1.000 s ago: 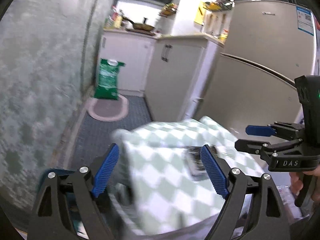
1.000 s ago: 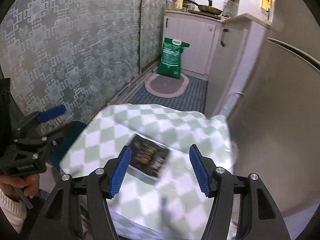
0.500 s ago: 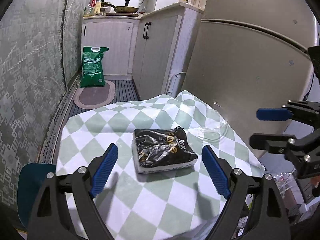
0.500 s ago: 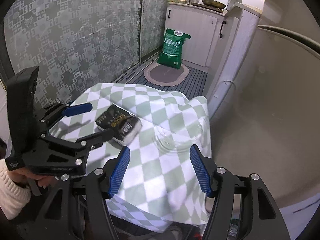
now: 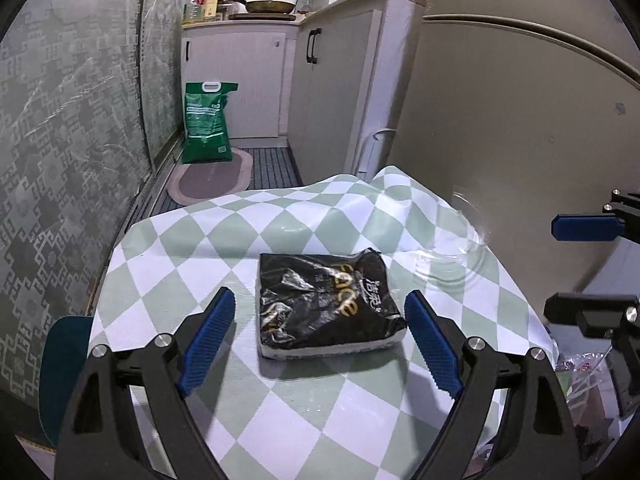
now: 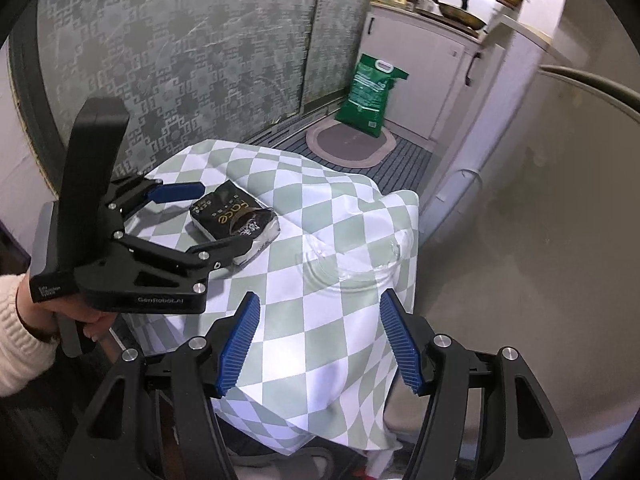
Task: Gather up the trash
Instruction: 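Close the left tool on the black snack bag while the right tool approaches it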
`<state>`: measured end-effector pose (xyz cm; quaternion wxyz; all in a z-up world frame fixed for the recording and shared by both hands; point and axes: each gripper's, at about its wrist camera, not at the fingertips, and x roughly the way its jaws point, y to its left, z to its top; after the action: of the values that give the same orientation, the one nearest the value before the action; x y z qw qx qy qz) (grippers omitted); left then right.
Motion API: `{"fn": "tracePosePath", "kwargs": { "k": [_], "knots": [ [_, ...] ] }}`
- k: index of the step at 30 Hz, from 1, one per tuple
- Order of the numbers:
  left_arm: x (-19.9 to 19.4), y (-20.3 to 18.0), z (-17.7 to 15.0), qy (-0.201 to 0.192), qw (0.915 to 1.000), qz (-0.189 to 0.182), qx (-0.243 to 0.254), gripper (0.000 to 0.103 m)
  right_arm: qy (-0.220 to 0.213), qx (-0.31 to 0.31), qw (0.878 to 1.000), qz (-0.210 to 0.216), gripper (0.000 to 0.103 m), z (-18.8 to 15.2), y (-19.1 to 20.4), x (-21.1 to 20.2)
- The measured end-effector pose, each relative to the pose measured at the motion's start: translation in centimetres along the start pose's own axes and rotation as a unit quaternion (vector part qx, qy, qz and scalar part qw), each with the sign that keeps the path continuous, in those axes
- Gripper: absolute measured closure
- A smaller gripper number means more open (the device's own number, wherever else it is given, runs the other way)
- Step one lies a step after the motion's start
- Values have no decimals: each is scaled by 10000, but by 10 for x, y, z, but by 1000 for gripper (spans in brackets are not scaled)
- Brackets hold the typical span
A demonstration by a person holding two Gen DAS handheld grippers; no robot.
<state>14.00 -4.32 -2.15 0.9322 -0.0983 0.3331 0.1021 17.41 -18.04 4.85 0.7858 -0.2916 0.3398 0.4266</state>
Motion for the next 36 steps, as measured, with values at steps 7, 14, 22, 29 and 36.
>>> {"fn": "tracePosePath", "kwargs": {
  "k": [7, 14, 22, 29, 36],
  "knots": [
    [4, 2, -2, 169, 9998, -47, 42, 35, 176, -633, 9973, -322, 43, 7, 9, 17],
    [2, 13, -1, 213, 9996, -95, -135, 53, 262, -690, 9967, -339, 59, 18, 17, 40],
    [2, 18, -4, 252, 9995, -147, -82, 47, 478, -1026, 9913, -665, 69, 24, 30, 64],
    [1, 18, -2, 276, 9990, -303, -149, 34, 723, -1167, 9876, -763, 77, 27, 25, 89],
    [1, 14, -2, 276, 9993, -248, -79, 30, 724, -1154, 9889, -587, 93, 30, 21, 91]
  ]
}}
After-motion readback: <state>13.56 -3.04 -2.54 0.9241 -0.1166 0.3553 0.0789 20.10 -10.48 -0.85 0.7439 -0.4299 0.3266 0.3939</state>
